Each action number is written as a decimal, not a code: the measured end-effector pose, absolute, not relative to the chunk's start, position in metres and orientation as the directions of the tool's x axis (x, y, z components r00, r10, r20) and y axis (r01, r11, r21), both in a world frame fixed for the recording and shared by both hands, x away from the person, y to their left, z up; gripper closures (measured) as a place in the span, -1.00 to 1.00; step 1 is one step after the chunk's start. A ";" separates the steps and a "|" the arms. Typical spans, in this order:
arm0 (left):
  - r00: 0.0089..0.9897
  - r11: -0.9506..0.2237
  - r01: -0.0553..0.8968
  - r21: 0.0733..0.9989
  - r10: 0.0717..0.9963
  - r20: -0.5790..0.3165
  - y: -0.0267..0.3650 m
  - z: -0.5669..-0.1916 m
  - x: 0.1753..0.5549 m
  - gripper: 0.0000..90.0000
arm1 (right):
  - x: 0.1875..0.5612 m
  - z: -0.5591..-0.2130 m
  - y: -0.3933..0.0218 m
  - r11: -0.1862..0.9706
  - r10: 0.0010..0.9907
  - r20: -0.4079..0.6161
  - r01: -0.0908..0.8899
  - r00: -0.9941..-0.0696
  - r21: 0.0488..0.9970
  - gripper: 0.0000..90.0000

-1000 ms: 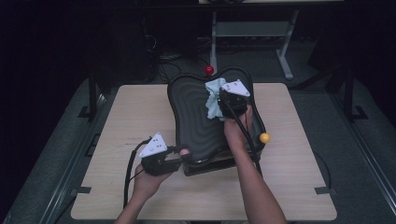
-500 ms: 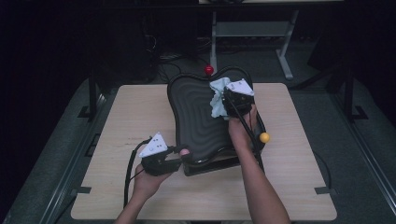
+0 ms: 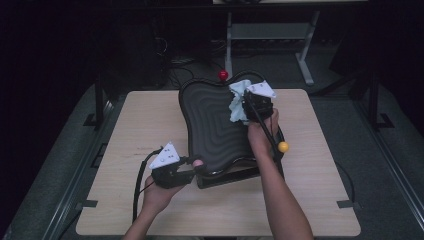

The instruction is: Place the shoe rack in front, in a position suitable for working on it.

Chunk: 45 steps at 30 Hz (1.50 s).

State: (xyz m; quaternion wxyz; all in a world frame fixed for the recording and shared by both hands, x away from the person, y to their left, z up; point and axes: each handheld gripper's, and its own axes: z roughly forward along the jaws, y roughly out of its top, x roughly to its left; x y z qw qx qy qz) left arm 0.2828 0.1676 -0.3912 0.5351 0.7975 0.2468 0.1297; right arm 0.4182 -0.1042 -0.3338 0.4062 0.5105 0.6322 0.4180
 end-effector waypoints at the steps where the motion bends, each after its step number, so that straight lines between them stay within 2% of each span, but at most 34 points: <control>1: 0.844 -0.305 0.255 0.917 0.533 -0.058 0.168 -0.391 0.283 0.34 | 0.421 -0.334 -0.111 0.126 0.988 -0.092 0.314 -0.121 0.941 0.77; 4: 0.844 -0.305 0.256 0.917 0.534 -0.058 0.168 -0.391 0.283 0.34 | 0.422 -0.334 -0.115 0.096 0.993 -0.066 0.320 -0.102 0.942 0.76; 8: 0.845 -0.307 0.256 0.917 0.532 -0.058 0.167 -0.391 0.283 0.34 | 0.420 -0.334 -0.096 0.142 0.981 -0.096 0.288 -0.168 0.947 0.76; 10: 0.844 -0.310 0.254 0.916 0.533 -0.054 0.167 -0.391 0.282 0.34 | 0.425 -0.331 -0.096 0.158 0.979 -0.111 0.291 -0.170 0.944 0.76; 14: 0.845 -0.308 0.255 0.916 0.532 -0.056 0.167 -0.391 0.283 0.34 | 0.437 -0.327 -0.112 0.120 0.991 -0.093 0.317 -0.100 0.941 0.76; 16: 0.846 -0.306 0.258 0.916 0.529 -0.061 0.167 -0.391 0.283 0.34 | 0.439 -0.326 -0.110 0.100 0.993 -0.073 0.316 -0.097 0.943 0.76; 21: 0.846 -0.308 0.257 0.916 0.529 -0.059 0.167 -0.391 0.283 0.34 | 0.439 -0.324 -0.083 0.180 0.976 -0.135 0.278 -0.173 0.943 0.76; 28: 0.845 -0.308 0.256 0.916 0.531 -0.058 0.167 -0.391 0.283 0.34 | 0.453 -0.319 -0.106 0.105 0.993 -0.080 0.315 -0.090 0.943 0.76; 34: 0.847 -0.309 0.255 0.916 0.528 -0.057 0.166 -0.391 0.283 0.34 | 0.451 -0.320 -0.088 0.160 0.980 -0.115 0.291 -0.165 0.943 0.75; 37: 0.847 -0.310 0.253 0.916 0.529 -0.055 0.166 -0.391 0.283 0.34 | 0.453 -0.320 -0.100 0.160 0.985 -0.132 0.310 -0.107 0.937 0.75; 41: 0.848 -0.307 0.255 0.917 0.527 -0.059 0.166 -0.392 0.283 0.34 | 0.452 -0.322 -0.114 0.095 0.994 -0.075 0.327 -0.074 0.940 0.76; 45: 0.848 -0.313 0.254 0.915 0.527 -0.056 0.165 -0.391 0.283 0.34 | 0.443 -0.327 -0.099 0.106 0.988 -0.067 0.306 -0.136 0.946 0.76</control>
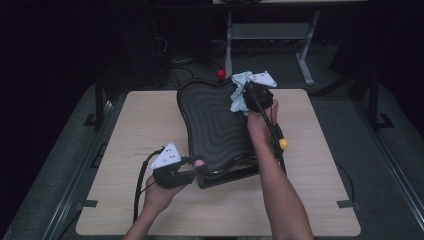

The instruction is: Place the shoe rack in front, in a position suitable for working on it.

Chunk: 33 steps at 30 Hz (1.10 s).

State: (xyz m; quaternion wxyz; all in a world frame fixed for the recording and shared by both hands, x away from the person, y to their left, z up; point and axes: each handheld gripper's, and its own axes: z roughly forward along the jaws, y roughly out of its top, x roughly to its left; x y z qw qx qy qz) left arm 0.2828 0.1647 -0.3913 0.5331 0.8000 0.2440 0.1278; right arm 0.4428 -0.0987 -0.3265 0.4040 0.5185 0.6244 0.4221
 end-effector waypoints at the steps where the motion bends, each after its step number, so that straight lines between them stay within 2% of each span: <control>1: 0.849 -0.313 0.254 0.915 0.526 -0.056 0.165 -0.391 0.283 0.34 | 0.439 -0.328 -0.095 0.130 0.985 -0.088 0.301 -0.148 0.945 0.76; 3: 0.849 -0.315 0.251 0.915 0.526 -0.051 0.165 -0.391 0.283 0.34 | 0.436 -0.330 -0.097 0.128 0.985 -0.084 0.302 -0.154 0.945 0.76; 8: 0.846 -0.307 0.255 0.917 0.530 -0.057 0.164 -0.392 0.282 0.34 | 0.422 -0.338 -0.114 0.066 0.996 -0.043 0.339 -0.075 0.938 0.76; 15: 0.848 -0.312 0.253 0.916 0.527 -0.055 0.164 -0.391 0.283 0.34 | 0.404 -0.343 -0.105 0.060 0.993 -0.022 0.353 -0.112 0.934 0.76; 20: 0.849 -0.312 0.254 0.915 0.526 -0.056 0.164 -0.391 0.283 0.34 | 0.397 -0.346 -0.118 0.014 0.999 0.003 0.390 -0.043 0.921 0.76; 26: 0.849 -0.312 0.254 0.915 0.526 -0.057 0.164 -0.391 0.284 0.34 | 0.387 -0.348 -0.109 0.040 0.996 -0.007 0.402 -0.084 0.915 0.76; 29: 0.849 -0.312 0.256 0.915 0.525 -0.059 0.164 -0.391 0.284 0.34 | 0.385 -0.350 -0.118 0.021 0.999 -0.001 0.421 -0.047 0.907 0.75; 33: 0.849 -0.310 0.258 0.915 0.524 -0.062 0.164 -0.391 0.284 0.34 | 0.375 -0.353 -0.114 0.017 0.998 0.008 0.428 -0.056 0.904 0.75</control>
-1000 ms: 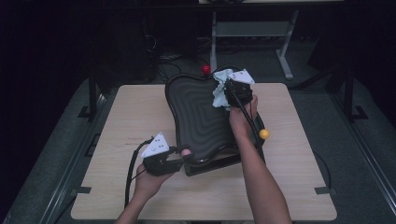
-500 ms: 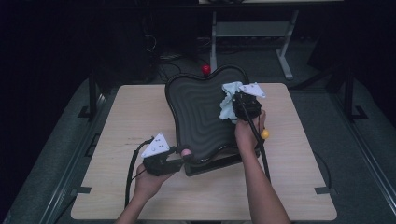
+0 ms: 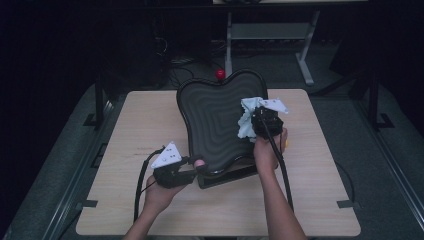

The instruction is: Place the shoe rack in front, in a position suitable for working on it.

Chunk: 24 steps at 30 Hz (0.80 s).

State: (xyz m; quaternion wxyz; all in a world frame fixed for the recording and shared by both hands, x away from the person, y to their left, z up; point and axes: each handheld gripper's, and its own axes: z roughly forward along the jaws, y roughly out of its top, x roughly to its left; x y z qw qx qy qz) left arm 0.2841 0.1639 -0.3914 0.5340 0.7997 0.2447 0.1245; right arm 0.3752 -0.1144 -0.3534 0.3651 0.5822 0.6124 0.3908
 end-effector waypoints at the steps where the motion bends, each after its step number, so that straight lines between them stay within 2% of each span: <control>1: 0.849 -0.311 0.258 0.915 0.524 -0.061 0.164 -0.391 0.284 0.34 | 0.373 -0.354 -0.111 0.025 0.998 0.005 0.428 -0.068 0.904 0.75; 4: 0.848 -0.310 0.258 0.915 0.526 -0.061 0.163 -0.391 0.284 0.34 | 0.365 -0.357 -0.110 0.042 0.996 -0.006 0.427 -0.087 0.903 0.75; 8: 0.849 -0.309 0.258 0.915 0.525 -0.062 0.164 -0.391 0.284 0.34 | 0.357 -0.362 -0.124 -0.005 0.998 0.029 0.445 -0.047 0.896 0.75; 14: 0.849 -0.311 0.260 0.914 0.525 -0.062 0.163 -0.391 0.284 0.34 | 0.340 -0.369 -0.112 0.033 0.995 0.012 0.438 -0.101 0.898 0.74; 17: 0.848 -0.311 0.260 0.914 0.526 -0.062 0.163 -0.391 0.284 0.34 | 0.335 -0.373 -0.122 0.013 0.998 0.017 0.440 -0.064 0.898 0.74; 19: 0.848 -0.309 0.259 0.915 0.527 -0.062 0.163 -0.391 0.284 0.34 | 0.330 -0.375 -0.126 -0.033 0.996 0.064 0.448 -0.055 0.894 0.74; 24: 0.846 -0.309 0.259 0.915 0.530 -0.060 0.163 -0.391 0.283 0.34 | 0.316 -0.381 -0.116 0.025 0.993 0.027 0.434 -0.115 0.901 0.75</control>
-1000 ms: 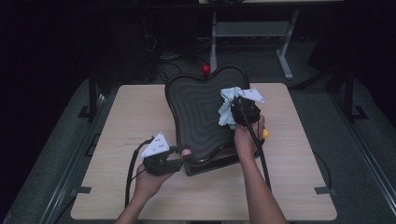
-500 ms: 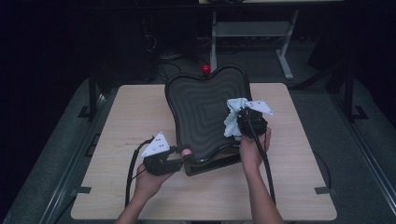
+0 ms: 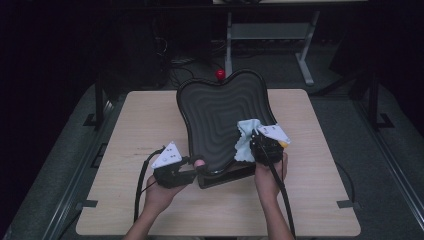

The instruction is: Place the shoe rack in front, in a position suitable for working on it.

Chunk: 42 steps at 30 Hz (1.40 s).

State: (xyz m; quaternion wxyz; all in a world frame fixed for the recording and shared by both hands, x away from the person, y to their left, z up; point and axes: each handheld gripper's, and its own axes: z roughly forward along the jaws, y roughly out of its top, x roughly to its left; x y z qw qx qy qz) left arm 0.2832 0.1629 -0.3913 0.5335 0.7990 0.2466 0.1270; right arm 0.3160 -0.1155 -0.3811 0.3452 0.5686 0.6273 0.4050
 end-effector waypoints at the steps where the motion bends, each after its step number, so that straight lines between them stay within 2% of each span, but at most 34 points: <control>1: 0.845 -0.311 0.259 0.914 0.531 -0.058 0.163 -0.391 0.283 0.34 | 0.315 -0.382 -0.118 0.015 0.993 0.035 0.432 -0.109 0.902 0.75; 4: 0.845 -0.312 0.258 0.914 0.532 -0.057 0.163 -0.391 0.283 0.34 | 0.311 -0.385 -0.124 -0.013 0.993 0.062 0.437 -0.097 0.899 0.74; 7: 0.845 -0.313 0.258 0.914 0.532 -0.056 0.163 -0.391 0.283 0.34 | 0.302 -0.389 -0.116 -0.010 0.983 0.089 0.432 -0.163 0.902 0.74; 10: 0.843 -0.314 0.257 0.914 0.535 -0.053 0.162 -0.391 0.282 0.34 | 0.294 -0.391 -0.111 0.039 0.977 0.054 0.420 -0.208 0.906 0.74; 13: 0.841 -0.314 0.257 0.914 0.538 -0.052 0.162 -0.391 0.282 0.34 | 0.292 -0.394 -0.118 0.058 0.983 0.020 0.410 -0.182 0.910 0.75; 15: 0.841 -0.312 0.259 0.914 0.539 -0.054 0.162 -0.391 0.282 0.34 | 0.288 -0.397 -0.121 0.015 0.981 0.065 0.403 -0.183 0.915 0.75; 21: 0.840 -0.312 0.260 0.914 0.540 -0.054 0.164 -0.391 0.283 0.34 | 0.265 -0.410 -0.106 0.029 0.970 0.043 0.293 -0.239 0.956 0.74; 27: 0.834 -0.304 0.259 0.917 0.549 -0.054 0.164 -0.392 0.282 0.34 | 0.256 -0.418 -0.102 0.025 0.981 0.020 0.231 -0.191 0.973 0.74; 30: 0.831 -0.294 0.258 0.920 0.553 -0.056 0.164 -0.393 0.284 0.34 | 0.245 -0.422 -0.088 0.022 0.964 0.030 0.190 -0.266 0.981 0.74; 33: 0.828 -0.291 0.259 0.921 0.558 -0.056 0.163 -0.393 0.285 0.34 | 0.240 -0.428 -0.085 0.063 0.967 -0.023 0.153 -0.254 0.986 0.75; 37: 0.826 -0.287 0.263 0.921 0.560 -0.061 0.162 -0.393 0.286 0.34 | 0.234 -0.433 -0.091 -0.018 0.978 0.052 0.171 -0.201 0.985 0.75; 40: 0.822 -0.284 0.266 0.921 0.566 -0.063 0.162 -0.393 0.287 0.34 | 0.220 -0.446 -0.073 -0.038 0.959 0.093 0.205 -0.267 0.978 0.75; 42: 0.820 -0.283 0.266 0.921 0.569 -0.062 0.163 -0.393 0.288 0.34 | 0.213 -0.455 -0.062 -0.003 0.955 0.061 0.198 -0.289 0.980 0.75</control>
